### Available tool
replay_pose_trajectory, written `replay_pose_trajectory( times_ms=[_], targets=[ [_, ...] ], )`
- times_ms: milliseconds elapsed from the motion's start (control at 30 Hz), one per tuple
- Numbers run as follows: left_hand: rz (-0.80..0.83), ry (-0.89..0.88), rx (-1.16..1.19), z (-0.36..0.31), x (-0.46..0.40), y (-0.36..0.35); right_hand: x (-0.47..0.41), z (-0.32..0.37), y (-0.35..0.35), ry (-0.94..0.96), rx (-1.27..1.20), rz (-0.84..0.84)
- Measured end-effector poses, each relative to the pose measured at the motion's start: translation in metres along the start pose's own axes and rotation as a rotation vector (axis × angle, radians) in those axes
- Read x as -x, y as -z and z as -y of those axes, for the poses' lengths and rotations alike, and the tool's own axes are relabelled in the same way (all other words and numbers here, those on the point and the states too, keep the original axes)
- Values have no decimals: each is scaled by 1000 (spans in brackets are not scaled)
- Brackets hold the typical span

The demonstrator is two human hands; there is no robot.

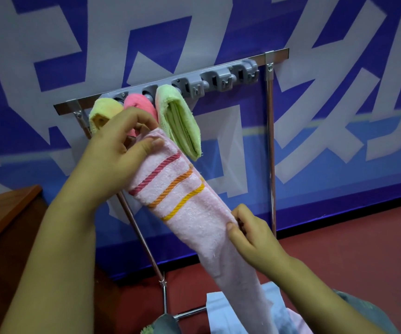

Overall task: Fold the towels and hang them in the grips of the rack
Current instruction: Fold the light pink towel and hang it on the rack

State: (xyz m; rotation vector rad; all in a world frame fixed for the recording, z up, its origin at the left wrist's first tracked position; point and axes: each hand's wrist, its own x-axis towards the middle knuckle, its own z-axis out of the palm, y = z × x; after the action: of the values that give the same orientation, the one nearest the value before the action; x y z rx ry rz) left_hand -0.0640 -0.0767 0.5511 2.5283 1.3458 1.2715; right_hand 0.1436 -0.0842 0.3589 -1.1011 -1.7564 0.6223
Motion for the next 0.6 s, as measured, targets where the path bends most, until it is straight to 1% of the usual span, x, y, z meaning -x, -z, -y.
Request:
replay_pose_trajectory(
  times_ms=[167,233,300,367,433,467,600],
  targets=[
    [6,7,93,5,-5,4,1,4,3,-23,-131,-1],
    [11,5,92,5,-9,7,1,6,4,-8,-186,-3],
    [26,2,88,3,-15,11,1,12,6,9,-233,39],
    [43,24,70,0,-24,15,2,20,10,55,-211,124],
    [66,59,-8,0,-35,14,0,26,12,136,-151,220],
    [70,73,-49,0,-40,11,-1,28,12,143,-148,291],
    [29,38,-190,7,-58,-9,-10,36,14,15,-206,584]
  ],
)
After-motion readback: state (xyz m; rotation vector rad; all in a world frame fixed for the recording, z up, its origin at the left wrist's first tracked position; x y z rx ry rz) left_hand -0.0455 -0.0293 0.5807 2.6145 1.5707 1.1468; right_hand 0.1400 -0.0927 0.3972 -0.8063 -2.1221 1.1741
